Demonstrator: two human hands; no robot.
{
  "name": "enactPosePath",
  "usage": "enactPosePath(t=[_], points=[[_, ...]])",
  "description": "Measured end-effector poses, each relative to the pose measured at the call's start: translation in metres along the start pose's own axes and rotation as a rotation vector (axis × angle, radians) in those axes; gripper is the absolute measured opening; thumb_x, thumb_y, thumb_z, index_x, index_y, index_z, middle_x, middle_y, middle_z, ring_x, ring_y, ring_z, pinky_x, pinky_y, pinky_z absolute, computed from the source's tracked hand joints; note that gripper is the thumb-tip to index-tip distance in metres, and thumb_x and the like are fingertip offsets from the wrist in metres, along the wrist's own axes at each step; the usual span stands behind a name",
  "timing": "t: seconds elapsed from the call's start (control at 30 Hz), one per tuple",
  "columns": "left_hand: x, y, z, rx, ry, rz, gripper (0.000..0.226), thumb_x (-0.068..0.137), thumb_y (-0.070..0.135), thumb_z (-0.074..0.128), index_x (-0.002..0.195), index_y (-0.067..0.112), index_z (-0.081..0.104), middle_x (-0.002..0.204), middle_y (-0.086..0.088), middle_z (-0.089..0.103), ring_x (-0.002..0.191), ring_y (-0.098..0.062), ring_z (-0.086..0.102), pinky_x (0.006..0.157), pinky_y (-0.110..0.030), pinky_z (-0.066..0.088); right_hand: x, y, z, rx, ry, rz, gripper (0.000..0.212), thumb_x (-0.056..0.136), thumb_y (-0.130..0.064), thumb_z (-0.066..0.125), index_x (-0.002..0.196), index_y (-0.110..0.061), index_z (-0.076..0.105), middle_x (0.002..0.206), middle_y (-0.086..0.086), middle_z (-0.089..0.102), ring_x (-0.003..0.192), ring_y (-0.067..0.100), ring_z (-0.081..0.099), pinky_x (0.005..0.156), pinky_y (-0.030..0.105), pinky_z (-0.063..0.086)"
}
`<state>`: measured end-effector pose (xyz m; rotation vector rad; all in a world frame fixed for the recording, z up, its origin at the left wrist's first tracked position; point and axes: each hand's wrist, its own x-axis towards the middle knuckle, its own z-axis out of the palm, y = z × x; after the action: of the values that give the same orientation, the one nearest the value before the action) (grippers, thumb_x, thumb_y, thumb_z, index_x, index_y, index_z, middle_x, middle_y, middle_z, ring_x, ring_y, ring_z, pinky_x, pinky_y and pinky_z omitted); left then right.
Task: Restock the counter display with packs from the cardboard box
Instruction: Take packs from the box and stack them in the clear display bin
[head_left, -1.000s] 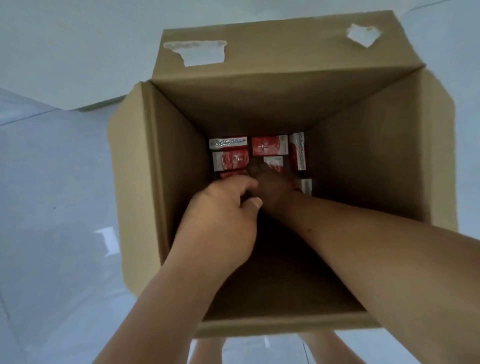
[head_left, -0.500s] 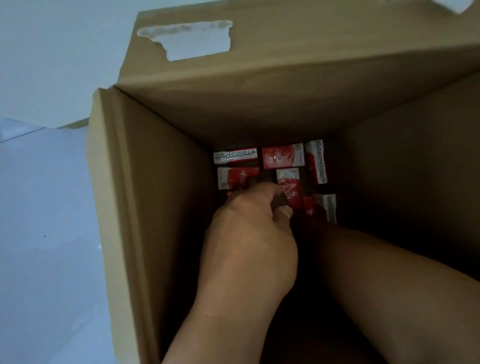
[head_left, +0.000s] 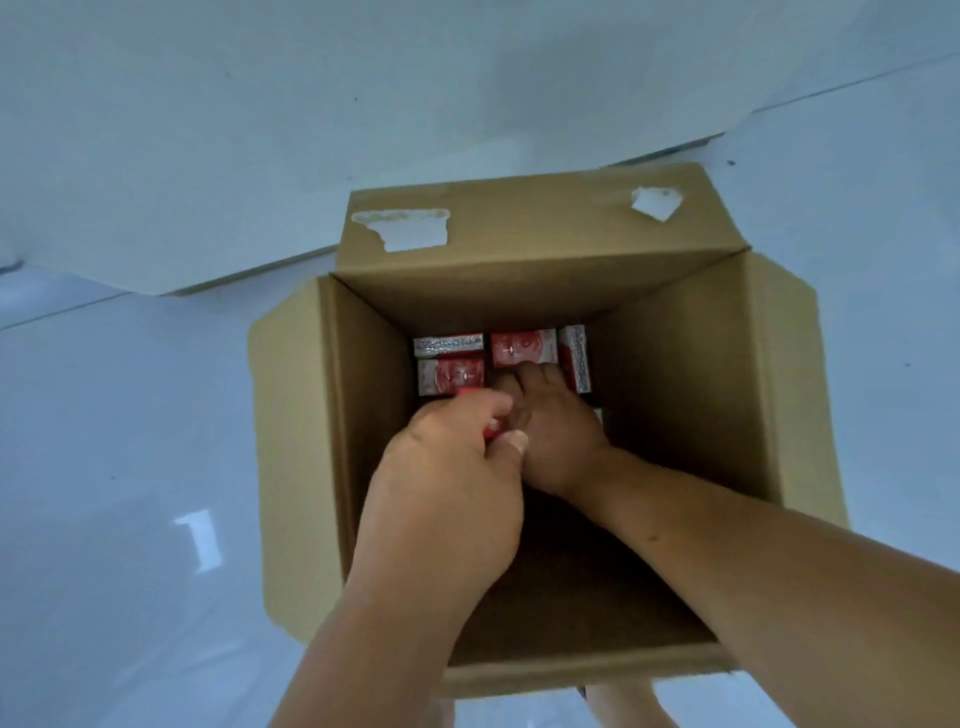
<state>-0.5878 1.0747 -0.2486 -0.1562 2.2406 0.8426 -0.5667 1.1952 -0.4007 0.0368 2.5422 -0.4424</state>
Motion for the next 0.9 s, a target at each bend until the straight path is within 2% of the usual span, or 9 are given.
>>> enactPosePath(t=[0.17, 0.27, 0.4, 0.57, 0.67, 0.8, 0.9], points=[[-0.053, 0.039, -0.048, 0.076, 0.032, 0.033, 0.03, 0.095, 0.036, 0.053, 0.123, 0.043, 0.057, 0.121, 0.018, 0.062, 0.11, -0.007, 0.058, 0.096, -0.033, 0.048, -0.068, -0.022, -0.095, 0.004, 0.065, 0.018, 0.065, 0.079, -0.027, 0.071, 0.134, -0.02, 0.038, 0.129, 0.005, 0.05, 0.121, 0.025, 0.042, 0.101, 0.039, 0.045], [-0.09, 0.074, -0.087, 0.072, 0.049, 0.066, 0.031, 0.095, 0.035, 0.053, 0.125, 0.041, 0.058, 0.119, 0.017, 0.064, 0.109, -0.008, 0.058, 0.092, -0.032, 0.048, -0.112, -0.041, -0.164, -0.013, 0.104, -0.021, 0.069, 0.083, -0.031, 0.072, 0.14, -0.02, 0.035, 0.135, 0.004, 0.048, 0.127, 0.024, 0.04, 0.108, 0.038, 0.039], [-0.142, 0.119, -0.136, -0.014, 0.103, 0.124, 0.027, 0.092, 0.03, 0.056, 0.118, 0.038, 0.063, 0.113, 0.012, 0.066, 0.103, -0.011, 0.059, 0.077, -0.024, 0.042, -0.17, -0.069, -0.246, -0.051, 0.219, -0.043, 0.067, 0.08, -0.035, 0.075, 0.136, -0.018, 0.043, 0.129, 0.008, 0.053, 0.121, 0.028, 0.047, 0.104, 0.04, 0.042], [-0.207, 0.174, -0.186, -0.054, 0.158, 0.236, 0.031, 0.091, 0.03, 0.056, 0.121, 0.035, 0.062, 0.124, 0.009, 0.062, 0.111, -0.014, 0.057, 0.095, -0.034, 0.047, -0.233, -0.104, -0.34, -0.078, 0.335, -0.078, 0.063, 0.077, -0.035, 0.072, 0.132, -0.018, 0.047, 0.124, 0.008, 0.055, 0.118, 0.029, 0.05, 0.098, 0.047, 0.048], [-0.247, 0.205, -0.218, -0.056, 0.22, 0.299, 0.032, 0.091, 0.029, 0.058, 0.121, 0.036, 0.062, 0.128, 0.009, 0.06, 0.111, -0.014, 0.057, 0.098, -0.033, 0.046, -0.276, -0.127, -0.399, -0.074, 0.41, -0.082, 0.067, 0.079, -0.037, 0.071, 0.138, -0.021, 0.045, 0.127, 0.005, 0.054, 0.121, 0.026, 0.048, 0.1, 0.041, 0.047], [-0.306, 0.247, -0.273, -0.096, 0.282, 0.39, 0.03, 0.092, 0.029, 0.058, 0.121, 0.039, 0.061, 0.129, 0.011, 0.059, 0.109, -0.013, 0.059, 0.095, -0.032, 0.048, -0.332, -0.163, -0.481, -0.08, 0.485, -0.107, 0.071, 0.084, -0.037, 0.065, 0.147, -0.026, 0.035, 0.136, -0.004, 0.043, 0.128, 0.017, 0.034, 0.109, 0.03, 0.033], [-0.344, 0.278, -0.317, -0.112, 0.291, 0.478, 0.032, 0.093, 0.028, 0.059, 0.124, 0.036, 0.06, 0.124, 0.013, 0.061, 0.106, -0.01, 0.058, 0.092, -0.03, 0.048, -0.369, -0.188, -0.54, -0.057, 0.574, -0.156, 0.071, 0.082, -0.04, 0.065, 0.146, -0.027, 0.036, 0.134, -0.01, 0.043, 0.126, 0.011, 0.035, 0.109, 0.028, 0.036]])
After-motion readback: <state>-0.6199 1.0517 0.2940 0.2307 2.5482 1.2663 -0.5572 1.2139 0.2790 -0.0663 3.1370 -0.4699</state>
